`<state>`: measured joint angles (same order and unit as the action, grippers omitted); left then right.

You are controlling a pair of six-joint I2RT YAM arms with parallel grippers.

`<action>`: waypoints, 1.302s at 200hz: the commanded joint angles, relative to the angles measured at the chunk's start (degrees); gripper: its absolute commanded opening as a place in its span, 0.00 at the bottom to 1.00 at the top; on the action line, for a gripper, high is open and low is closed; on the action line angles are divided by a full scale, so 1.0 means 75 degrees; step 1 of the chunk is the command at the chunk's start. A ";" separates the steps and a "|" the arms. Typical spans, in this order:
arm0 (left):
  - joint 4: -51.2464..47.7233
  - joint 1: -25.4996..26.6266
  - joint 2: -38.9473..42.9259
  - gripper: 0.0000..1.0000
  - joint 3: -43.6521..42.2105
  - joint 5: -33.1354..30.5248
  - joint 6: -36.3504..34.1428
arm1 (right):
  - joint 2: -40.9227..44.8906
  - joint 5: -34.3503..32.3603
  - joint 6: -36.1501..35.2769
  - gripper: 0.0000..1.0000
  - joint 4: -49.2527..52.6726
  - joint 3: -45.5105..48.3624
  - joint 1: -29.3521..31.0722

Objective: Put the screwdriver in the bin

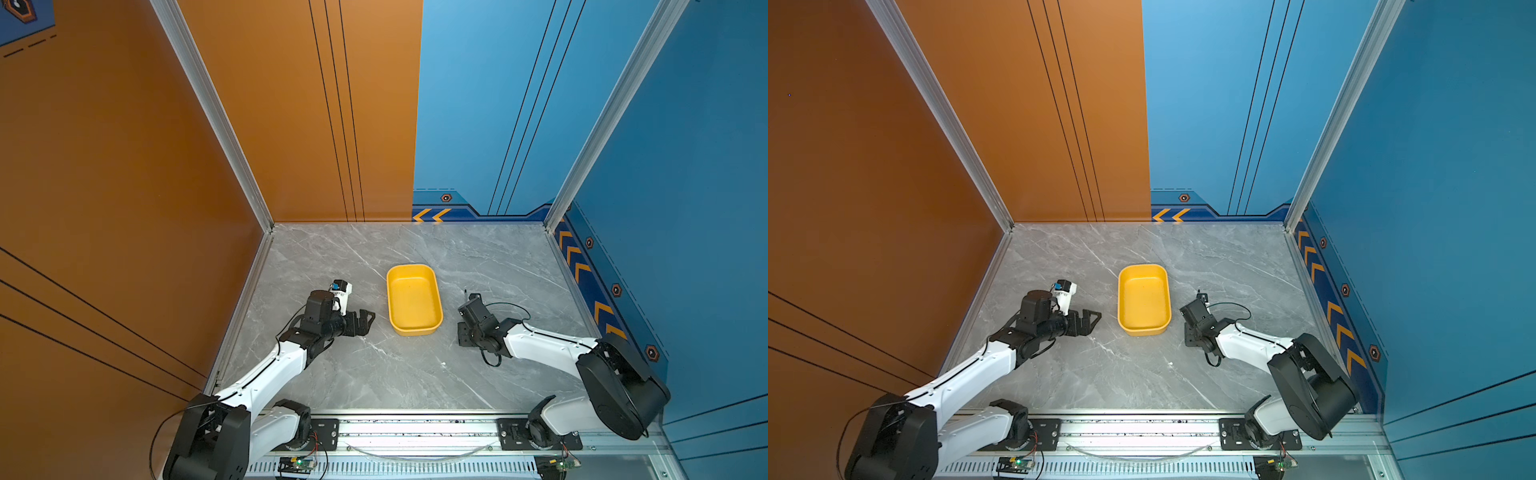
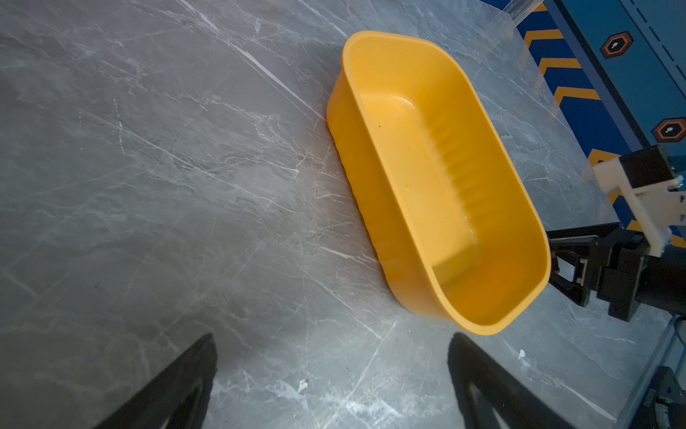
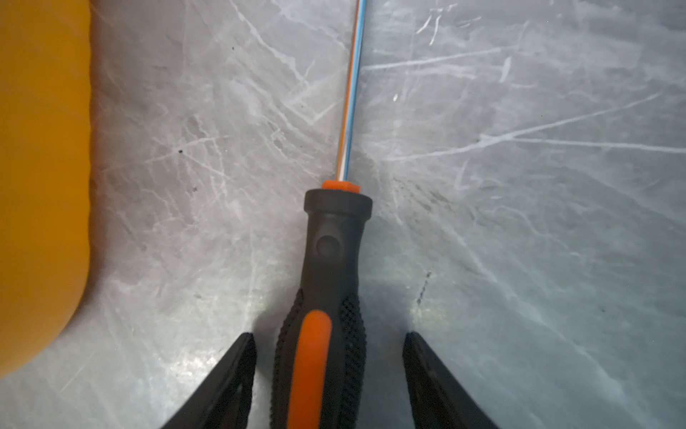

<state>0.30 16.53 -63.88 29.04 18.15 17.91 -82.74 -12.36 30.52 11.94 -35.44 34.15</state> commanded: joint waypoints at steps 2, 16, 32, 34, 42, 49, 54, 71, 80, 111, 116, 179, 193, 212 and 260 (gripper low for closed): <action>-0.0407 0.0031 -0.0090 0.98 0.0339 0.0420 0.0027 | -0.0140 -0.0276 0.0043 0.57 0.0033 -0.0173 0.0038; -0.0473 0.0027 -0.0128 0.98 0.0425 0.0548 0.0025 | -0.0171 -0.0285 0.0044 0.55 0.0036 -0.0182 0.0026; -0.0470 0.0022 -0.0175 0.98 0.0481 0.0630 0.0049 | -0.0206 -0.0273 0.0042 0.53 0.0036 -0.0209 0.0007; -0.0463 0.0022 -0.0183 0.98 0.0486 0.0630 0.0055 | -0.0215 -0.0265 0.0043 0.53 0.0036 -0.0208 0.0006; -0.0455 0.0022 -0.0218 0.98 0.0502 0.0659 0.0071 | -0.0238 -0.0260 0.0035 0.52 0.0042 -0.0231 -0.0003; -0.0451 0.0016 -0.0253 0.98 0.0520 0.0674 0.0078 | -0.0262 -0.0241 0.0029 0.52 0.0036 -0.0237 -0.0017; -0.0442 0.0020 -0.0276 0.98 0.0532 0.0698 0.0095 | -0.0282 -0.0227 0.0015 0.52 0.0040 -0.0261 -0.0024; -0.0426 0.0012 -0.0402 0.98 0.0590 0.0832 0.0162 | -0.0347 -0.0202 -0.0027 0.50 0.0071 -0.0308 -0.0079; -0.0457 -0.0020 -0.0506 0.98 0.0644 0.0953 0.0210 | -0.0370 -0.0169 -0.0041 0.49 0.0073 -0.0324 -0.0119; -0.0579 -0.0014 -0.0895 0.98 0.0871 0.1284 0.0225 | -0.0395 0.0042 -0.0085 0.41 0.0098 -0.0348 -0.0269; -0.0578 -0.0012 -0.0924 0.98 0.0889 0.1292 0.0231 | -0.0404 0.0060 -0.0085 0.40 0.0108 -0.0349 -0.0284; -0.0503 0.0009 -0.0946 0.98 0.0887 0.1335 0.0318 | -0.0365 0.0223 -0.0115 0.21 0.0329 -0.0428 -0.0391; -0.0474 -0.0003 -0.0929 0.98 0.0880 0.1340 0.0341 | -0.0281 0.0316 -0.0064 0.15 0.0406 -0.0460 -0.0416; -0.0437 -0.0010 -0.0951 0.98 0.0889 0.1411 0.0366 | -0.0108 0.0463 0.0050 0.10 0.0545 -0.0539 -0.0460; -0.0345 -0.0036 -0.1044 0.98 0.0921 0.1552 0.0436 | 0.0493 0.0609 0.0139 0.07 0.1512 -0.1127 -0.0524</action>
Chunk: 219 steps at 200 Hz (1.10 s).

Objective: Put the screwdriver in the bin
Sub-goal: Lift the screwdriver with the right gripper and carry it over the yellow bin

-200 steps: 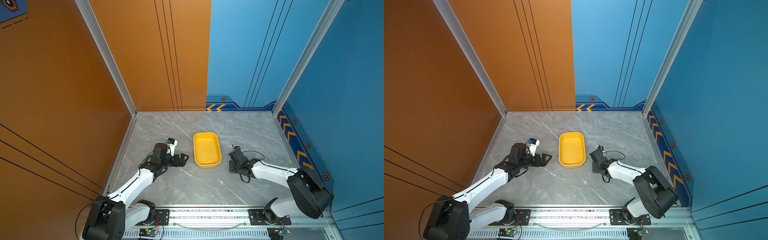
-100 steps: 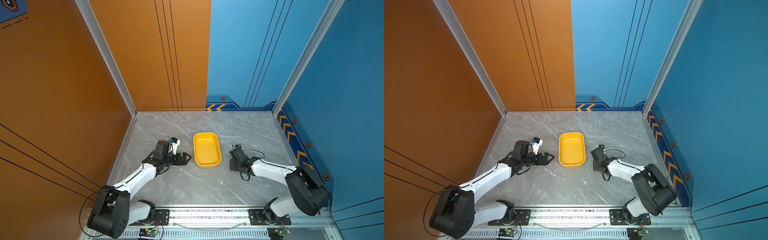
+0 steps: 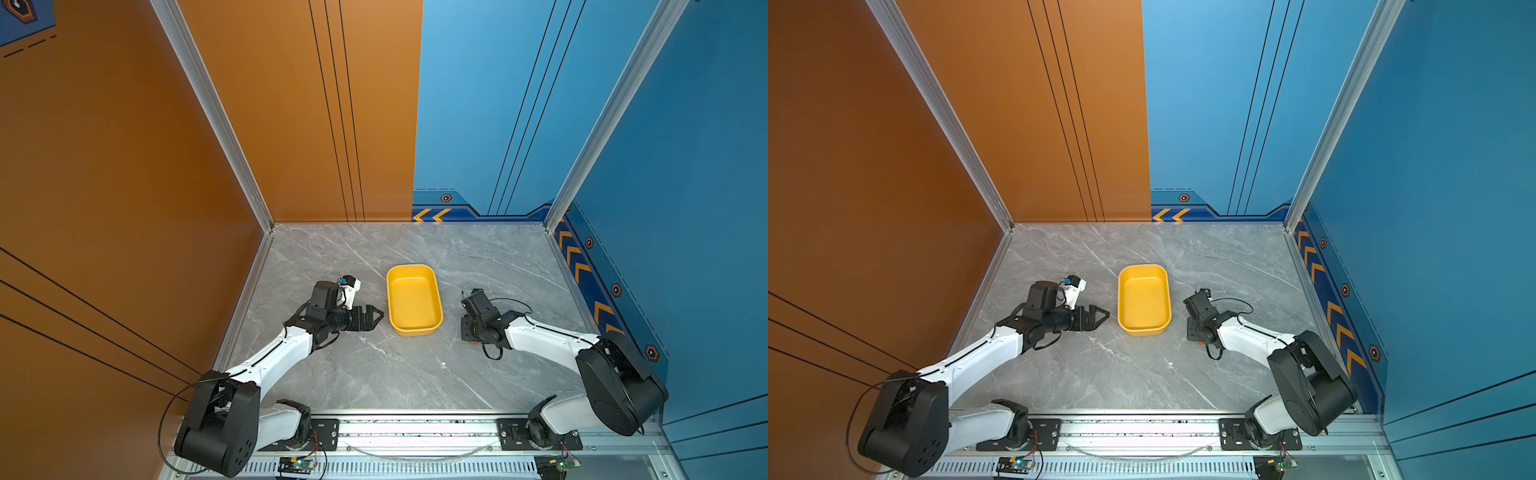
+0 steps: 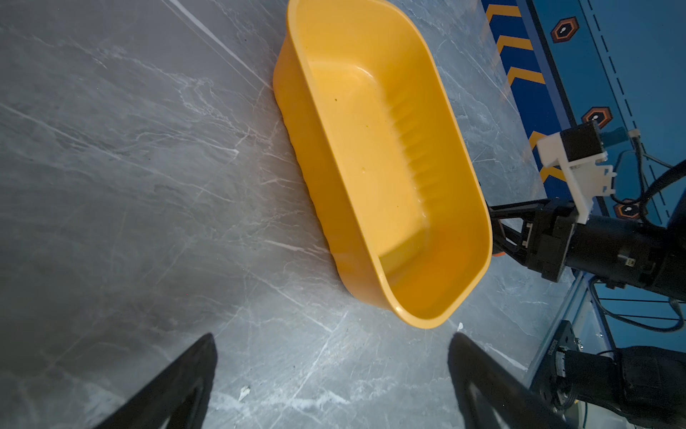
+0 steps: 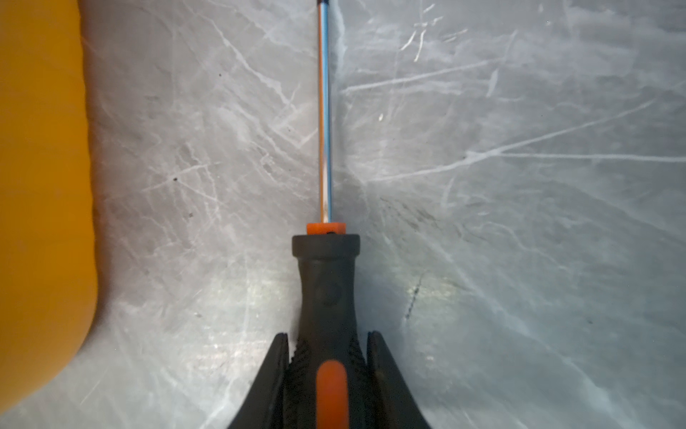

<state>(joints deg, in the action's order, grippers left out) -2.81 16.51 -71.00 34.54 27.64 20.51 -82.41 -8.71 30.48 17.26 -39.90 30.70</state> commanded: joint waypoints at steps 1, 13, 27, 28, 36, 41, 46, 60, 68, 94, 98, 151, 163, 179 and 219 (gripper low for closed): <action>0.0069 -0.0033 -0.0089 0.98 0.0187 0.0287 0.0089 | 0.0463 0.0120 0.0150 0.07 0.0833 -0.0553 -0.0063; 0.0092 -0.0045 -0.0096 0.98 0.0188 0.0309 0.0087 | 0.0634 0.0100 0.0155 0.07 0.1140 -0.0752 -0.0075; 0.0093 -0.0057 -0.0118 0.98 0.0193 0.0324 0.0089 | 0.0881 0.0157 0.0137 0.07 0.1411 -0.0978 -0.0074; 0.0087 -0.0057 -0.0119 0.98 0.0196 0.0323 0.0089 | 0.0901 0.0155 0.0140 0.07 0.1430 -0.1005 -0.0079; 0.0091 -0.0068 -0.0107 0.98 0.0188 0.0323 0.0085 | 0.1046 0.0211 0.0143 0.07 0.1560 -0.1147 -0.0076; 0.0093 -0.0069 -0.0112 0.98 0.0187 0.0347 0.0088 | 0.1138 0.0266 0.0143 0.07 0.1628 -0.1250 -0.0075; 0.0093 -0.0075 -0.0115 0.98 0.0190 0.0361 0.0087 | 0.1228 0.0319 0.0140 0.07 0.1675 -0.1345 -0.0074; 0.0103 -0.0108 -0.0116 0.98 0.0175 0.0419 0.0086 | 0.1416 0.0503 0.0226 0.07 0.1730 -0.1608 -0.0060; 0.0113 -0.0115 -0.0111 0.98 0.0165 0.0440 0.0088 | 0.1493 0.0604 0.0304 0.07 0.1730 -0.1768 -0.0031; 0.0175 -0.0154 -0.0118 0.98 0.0141 0.0572 0.0128 | 0.1475 0.0678 0.0637 0.06 0.1710 -0.2338 0.0251; 0.0180 -0.0162 -0.0119 0.98 0.0145 0.0588 0.0133 | 0.1441 0.0658 0.0673 0.06 0.1682 -0.2423 0.0337; 0.0374 -0.0256 -0.0215 0.98 0.0141 0.0842 0.0253 | 0.0354 -0.0548 0.1025 0.08 0.1707 -0.3640 0.1731; 0.0392 -0.0280 -0.0241 0.98 0.0134 0.0850 0.0259 | 0.0053 -0.0724 0.1147 0.07 0.1698 -0.3845 0.1925; 0.0435 -0.0303 -0.0252 0.98 0.0127 0.0875 0.0294 | -0.0332 -0.0831 0.1293 0.07 0.1694 -0.4081 0.2119; 0.0445 -0.0396 -0.0250 0.98 0.0140 0.0918 0.0312 | -0.1267 -0.0844 0.1673 0.08 0.1695 -0.4473 0.2386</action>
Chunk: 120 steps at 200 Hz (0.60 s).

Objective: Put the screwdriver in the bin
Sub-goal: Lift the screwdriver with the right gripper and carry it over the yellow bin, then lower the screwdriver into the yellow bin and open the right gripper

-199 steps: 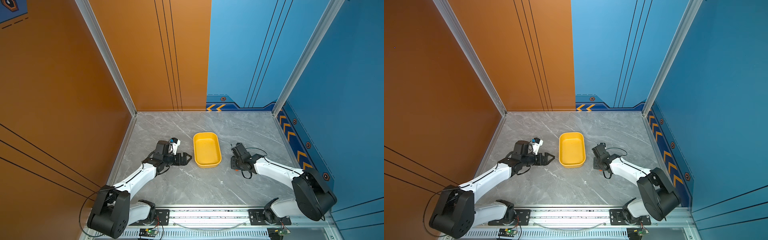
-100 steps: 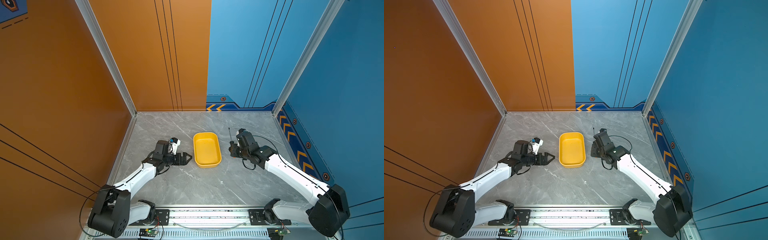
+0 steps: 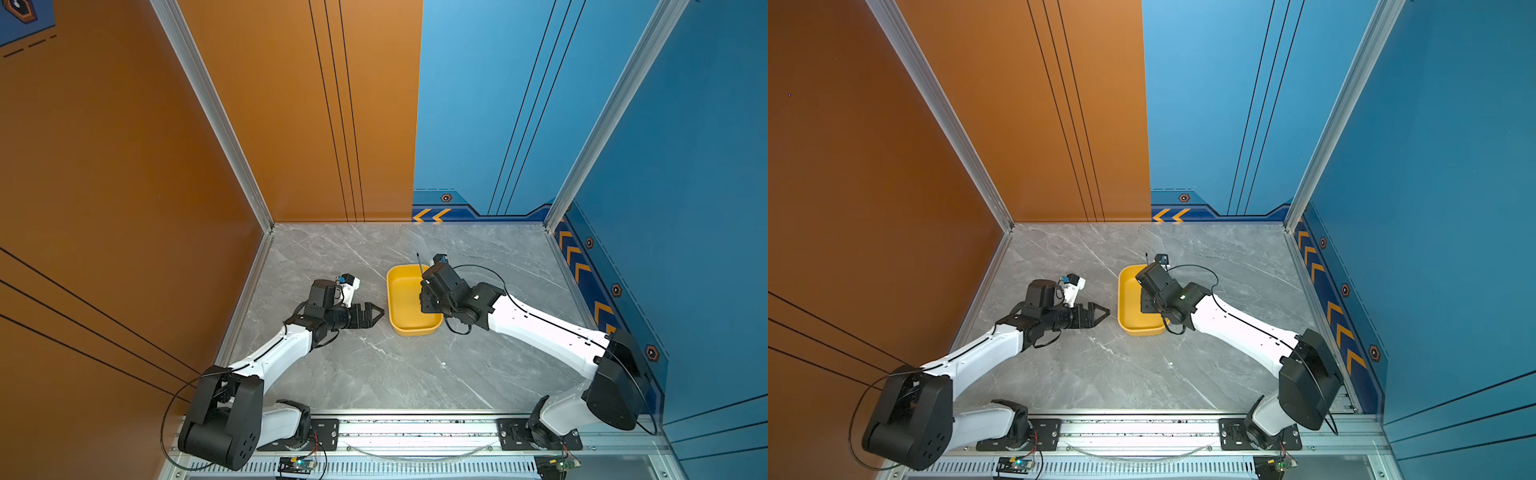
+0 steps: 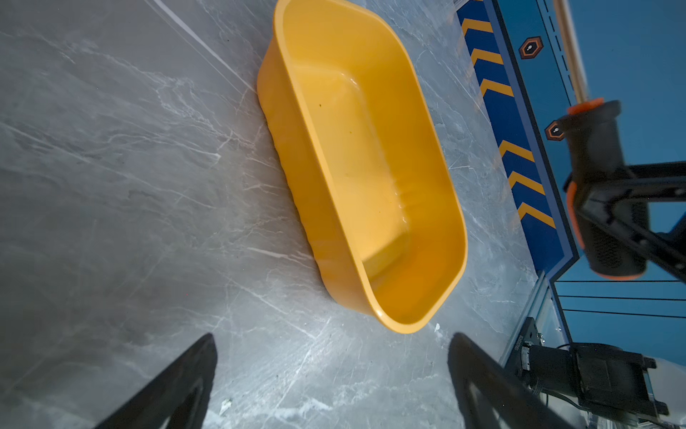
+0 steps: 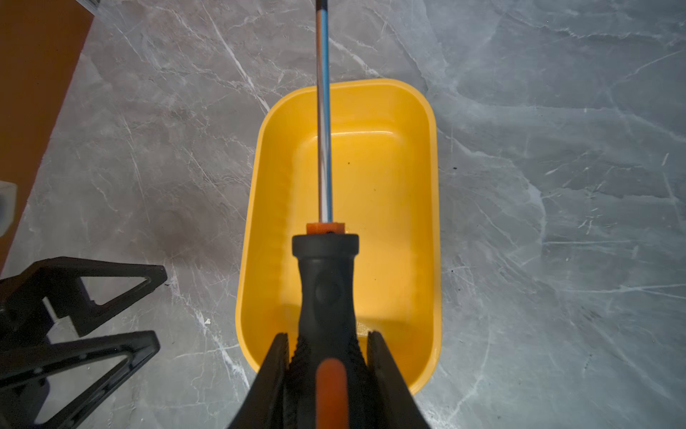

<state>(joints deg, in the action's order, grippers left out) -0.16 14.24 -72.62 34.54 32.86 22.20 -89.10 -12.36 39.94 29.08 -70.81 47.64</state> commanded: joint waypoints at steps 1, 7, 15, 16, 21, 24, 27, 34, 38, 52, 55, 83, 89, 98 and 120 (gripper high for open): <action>0.0092 -0.0093 -0.0033 0.98 0.0140 0.0223 0.0087 | -0.0400 -0.0351 0.0425 0.08 0.0119 -0.0366 0.0123; 0.0091 -0.0104 -0.0036 0.98 0.0133 0.0241 0.0087 | -0.0516 -0.0324 0.0459 0.08 0.0119 -0.0400 0.0146; 0.0092 -0.0118 -0.0037 0.98 0.0131 0.0267 0.0083 | -0.0679 -0.0337 0.0512 0.08 0.0119 -0.0442 0.0170; 0.0092 -0.0123 -0.0035 0.98 0.0130 0.0269 0.0085 | -0.0692 -0.0335 0.0511 0.08 0.0119 -0.0446 0.0167; 0.0104 -0.0123 -0.0038 0.98 0.0128 0.0280 0.0093 | -0.0781 -0.0350 0.0538 0.09 0.0119 -0.0453 0.0191; 0.0113 -0.0118 -0.0040 0.98 0.0128 0.0282 0.0091 | -0.0832 -0.0361 0.0556 0.09 0.0119 -0.0468 0.0198; 0.0115 -0.0128 -0.0043 0.98 0.0128 0.0284 0.0098 | -0.0883 -0.0359 0.0558 0.09 0.0119 -0.0476 0.0202; 0.0124 -0.0118 -0.0053 0.98 0.0131 0.0300 0.0111 | -0.1004 -0.0361 0.0572 0.09 0.0119 -0.0499 0.0211; 0.0127 -0.0119 -0.0066 0.98 0.0129 0.0295 0.0105 | -0.1069 -0.0354 0.0589 0.09 0.0111 -0.0508 0.0202; 0.0150 -0.0125 -0.0077 0.98 0.0130 0.0330 0.0122 | -0.1258 -0.0356 0.0604 0.09 0.0119 -0.0538 0.0205; 0.0151 -0.0118 -0.0088 0.98 0.0136 0.0338 0.0122 | -0.1292 -0.0357 0.0614 0.09 0.0119 -0.0543 0.0204; 0.0162 -0.0120 -0.0109 0.98 0.0129 0.0355 0.0133 | -0.1617 -0.0394 0.0671 0.09 0.0119 -0.0614 0.0198; 0.0157 -0.0118 -0.0106 0.98 0.0128 0.0365 0.0132 | -0.1690 -0.0374 0.0674 0.09 0.0122 -0.0640 0.0199; 0.0162 -0.0127 -0.0112 0.98 0.0129 0.0362 0.0138 | -0.1799 -0.0372 0.0698 0.09 0.0119 -0.0667 0.0180; 0.0162 -0.0128 -0.0120 0.98 0.0129 0.0368 0.0140 | -0.2053 -0.0357 0.0734 0.09 0.0119 -0.0760 0.0171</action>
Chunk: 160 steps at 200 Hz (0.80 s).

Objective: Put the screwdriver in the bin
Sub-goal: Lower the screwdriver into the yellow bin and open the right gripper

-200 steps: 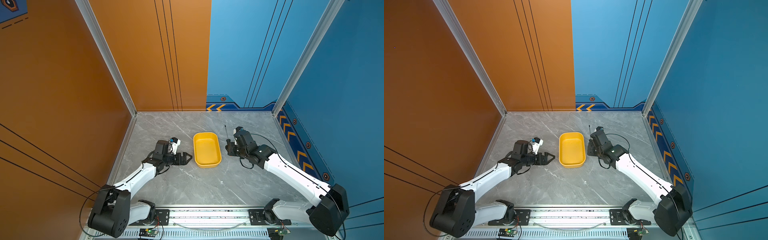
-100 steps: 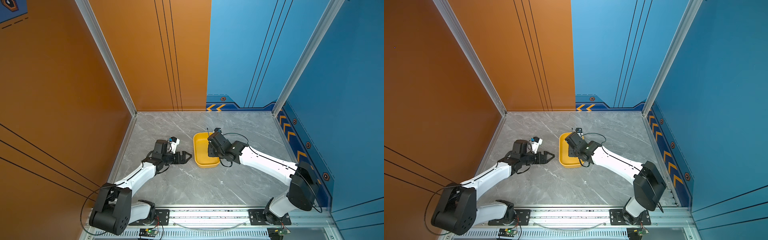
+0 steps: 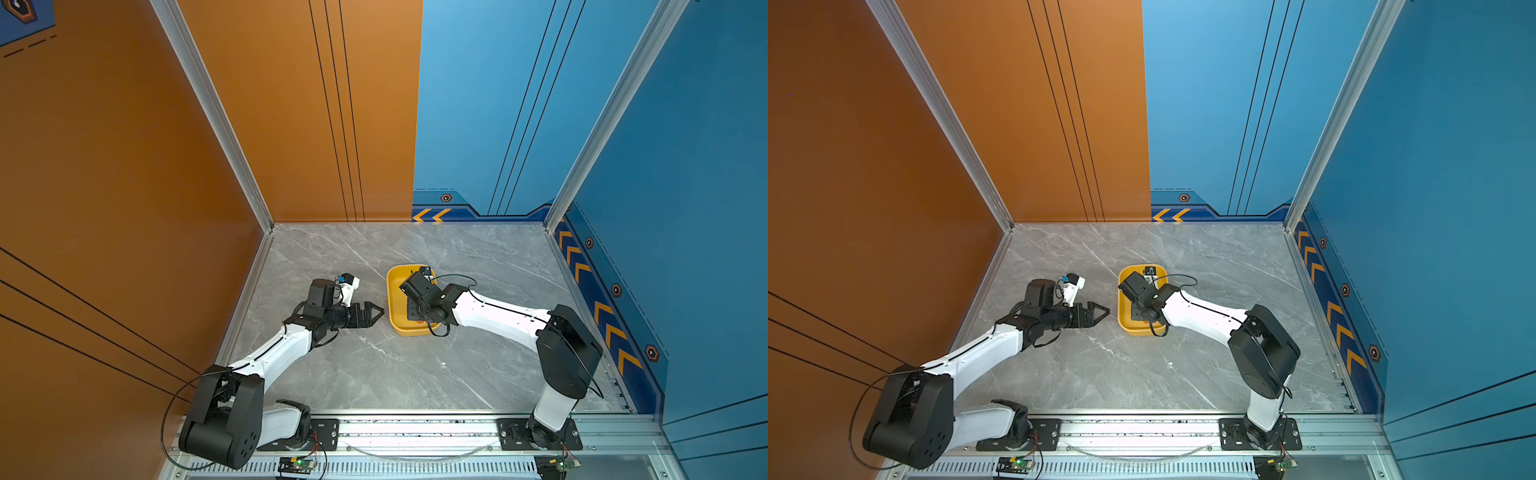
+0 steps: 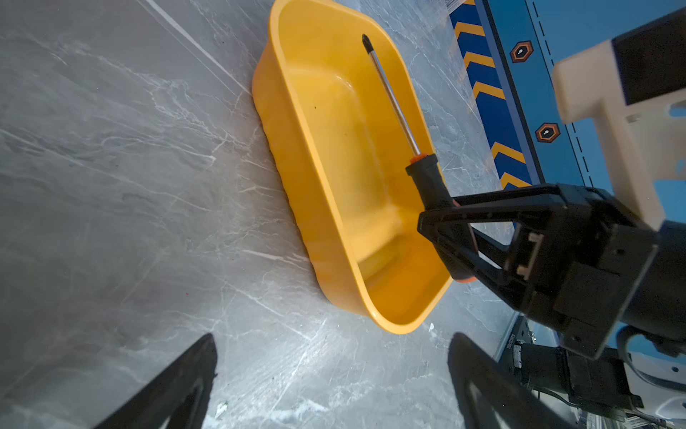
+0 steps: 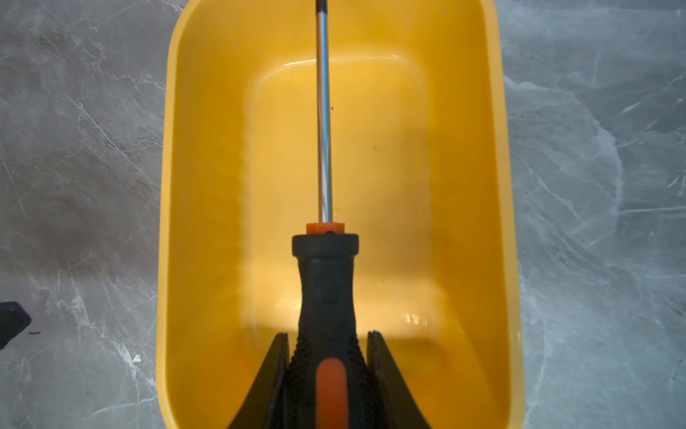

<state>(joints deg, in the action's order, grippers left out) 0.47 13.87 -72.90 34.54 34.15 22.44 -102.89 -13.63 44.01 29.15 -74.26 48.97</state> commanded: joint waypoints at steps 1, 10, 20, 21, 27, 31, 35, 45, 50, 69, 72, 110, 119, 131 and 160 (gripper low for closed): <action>0.0078 -0.0073 -0.0079 0.98 0.0129 0.0189 0.0111 | -0.0226 -0.0182 0.0191 0.09 0.0110 -0.0303 -0.0010; 0.0078 -0.0070 -0.0088 0.98 0.0131 0.0182 0.0110 | -0.0318 -0.0176 0.0211 0.09 0.0100 -0.0339 -0.0014; 0.0087 -0.0084 -0.0104 0.98 0.0130 0.0182 0.0101 | -0.0411 -0.0183 0.0220 0.09 0.0110 -0.0387 -0.0025; 0.0088 -0.0082 -0.0107 0.98 0.0130 0.0187 0.0102 | -0.0418 -0.0179 0.0217 0.09 0.0104 -0.0387 -0.0025; 0.0084 -0.0079 -0.0120 0.98 0.0134 0.0186 0.0102 | -0.0466 -0.0186 0.0220 0.09 0.0107 -0.0388 -0.0036; 0.0089 -0.0079 -0.0127 0.98 0.0129 0.0191 0.0093 | -0.0509 -0.0180 0.0232 0.09 0.0105 -0.0399 -0.0052; 0.0090 -0.0074 -0.0128 0.98 0.0130 0.0191 0.0097 | -0.0535 -0.0172 0.0227 0.09 0.0104 -0.0411 -0.0049; 0.0090 -0.0072 -0.0135 0.98 0.0123 0.0201 0.0087 | -0.0608 -0.0180 0.0232 0.09 0.0100 -0.0432 -0.0069; 0.0090 -0.0069 -0.0141 0.98 0.0117 0.0194 0.0087 | -0.0653 -0.0178 0.0226 0.09 0.0110 -0.0446 -0.0083; 0.0090 -0.0076 -0.0141 0.98 0.0120 0.0184 0.0091 | -0.0826 -0.0163 0.0194 0.09 0.0108 -0.0502 -0.0128; 0.0090 -0.0072 -0.0147 0.98 0.0117 0.0190 0.0091 | -0.0864 -0.0142 0.0194 0.09 0.0110 -0.0525 -0.0141; 0.0084 -0.0074 -0.0240 0.98 0.0141 0.0201 0.0089 | -0.1164 -0.0127 0.0191 0.09 0.0110 -0.0667 -0.0190; 0.0088 -0.0071 -0.0255 0.98 0.0143 0.0204 0.0088 | -0.1213 -0.0135 0.0191 0.09 0.0110 -0.0692 -0.0199; 0.0090 -0.0078 -0.0265 0.98 0.0153 0.0207 0.0091 | -0.1300 -0.0128 0.0180 0.09 0.0104 -0.0725 -0.0201; 0.0090 -0.0088 -0.0275 0.98 0.0143 0.0208 0.0091 | -0.1483 -0.0073 0.0163 0.11 0.0110 -0.0784 -0.0201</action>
<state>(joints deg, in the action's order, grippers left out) 0.62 13.87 -74.65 34.54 34.17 22.57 -112.95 -13.61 44.88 29.06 -78.39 47.66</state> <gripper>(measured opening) 0.979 0.273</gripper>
